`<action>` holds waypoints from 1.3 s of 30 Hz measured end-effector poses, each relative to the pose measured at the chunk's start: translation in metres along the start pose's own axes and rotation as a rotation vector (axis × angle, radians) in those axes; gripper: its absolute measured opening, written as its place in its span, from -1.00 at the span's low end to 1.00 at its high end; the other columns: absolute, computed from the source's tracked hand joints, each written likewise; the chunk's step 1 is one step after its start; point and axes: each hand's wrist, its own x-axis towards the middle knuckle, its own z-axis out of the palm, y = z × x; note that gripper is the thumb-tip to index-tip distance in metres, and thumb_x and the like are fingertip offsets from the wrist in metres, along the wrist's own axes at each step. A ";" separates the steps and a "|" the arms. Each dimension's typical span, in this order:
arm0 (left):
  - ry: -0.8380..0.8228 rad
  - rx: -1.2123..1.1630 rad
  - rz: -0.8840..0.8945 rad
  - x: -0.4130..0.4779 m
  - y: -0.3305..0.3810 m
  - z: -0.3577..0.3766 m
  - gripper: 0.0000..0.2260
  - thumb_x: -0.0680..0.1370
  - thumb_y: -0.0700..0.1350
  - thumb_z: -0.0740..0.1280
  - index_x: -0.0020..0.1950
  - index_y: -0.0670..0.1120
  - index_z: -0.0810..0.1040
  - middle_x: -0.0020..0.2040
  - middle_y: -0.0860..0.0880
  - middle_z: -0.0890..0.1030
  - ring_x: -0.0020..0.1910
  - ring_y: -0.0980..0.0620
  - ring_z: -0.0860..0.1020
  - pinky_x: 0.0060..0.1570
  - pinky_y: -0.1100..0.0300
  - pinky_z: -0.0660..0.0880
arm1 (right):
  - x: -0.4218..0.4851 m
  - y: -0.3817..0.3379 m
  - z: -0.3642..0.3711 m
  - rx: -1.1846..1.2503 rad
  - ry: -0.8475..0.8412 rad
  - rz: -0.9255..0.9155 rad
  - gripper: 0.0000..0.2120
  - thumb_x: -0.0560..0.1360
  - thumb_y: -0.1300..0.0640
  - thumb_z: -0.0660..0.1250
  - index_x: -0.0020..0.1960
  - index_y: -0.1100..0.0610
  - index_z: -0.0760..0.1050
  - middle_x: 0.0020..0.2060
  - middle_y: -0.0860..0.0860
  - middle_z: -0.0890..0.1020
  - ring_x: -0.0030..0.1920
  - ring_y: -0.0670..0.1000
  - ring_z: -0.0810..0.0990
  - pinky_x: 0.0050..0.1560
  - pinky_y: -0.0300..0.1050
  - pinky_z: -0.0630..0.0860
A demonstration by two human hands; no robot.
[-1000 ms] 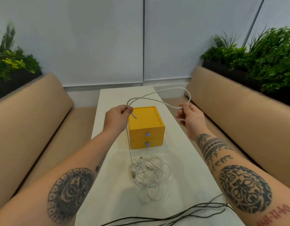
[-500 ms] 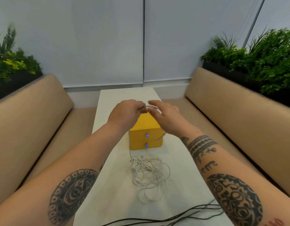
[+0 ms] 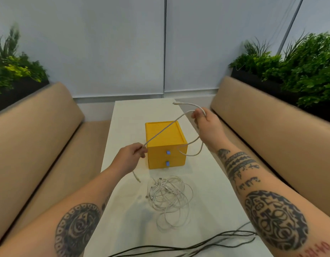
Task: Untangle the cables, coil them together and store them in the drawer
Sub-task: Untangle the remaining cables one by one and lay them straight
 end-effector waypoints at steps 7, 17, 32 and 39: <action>0.069 -0.059 -0.029 -0.004 -0.012 0.003 -0.82 0.64 0.03 0.26 -0.03 0.06 0.64 -0.16 -0.09 0.63 -0.18 -0.05 0.58 -0.26 0.15 0.43 | -0.017 0.065 -0.022 -0.148 0.007 0.236 -0.71 0.67 0.02 0.11 -0.06 0.09 0.53 -0.23 0.02 0.53 -0.27 0.00 0.47 -0.28 -0.11 0.39; 0.046 0.253 0.113 0.003 0.031 0.002 -0.77 0.62 0.14 0.25 0.12 0.15 0.68 -0.12 0.11 0.66 -0.04 0.02 0.57 -0.05 0.11 0.53 | -0.046 0.114 -0.022 -0.582 -0.056 0.403 -0.44 0.62 -0.11 0.21 0.52 0.13 0.23 0.35 0.11 0.47 0.38 0.18 0.39 0.39 0.16 0.31; -0.159 0.051 0.050 -0.010 0.041 -0.009 -0.71 0.67 -0.06 0.16 -0.11 -0.01 0.64 -0.33 0.03 0.50 -0.42 0.14 0.39 -0.39 0.24 0.30 | -0.032 0.029 0.016 -0.329 -0.364 0.004 -0.77 0.64 0.07 0.21 -0.09 0.03 0.60 -0.42 -0.26 0.55 -0.38 -0.25 0.47 -0.38 -0.36 0.28; -0.095 0.467 -0.019 -0.009 0.027 -0.012 -0.77 0.62 -0.06 0.23 -0.07 0.15 0.66 -0.08 0.09 0.60 -0.13 0.02 0.55 -0.21 0.18 0.47 | -0.039 0.037 0.015 -0.665 -0.446 -0.262 -0.82 0.59 -0.01 0.30 -0.07 0.00 0.65 -0.31 -0.08 0.61 -0.27 -0.01 0.55 -0.27 -0.12 0.43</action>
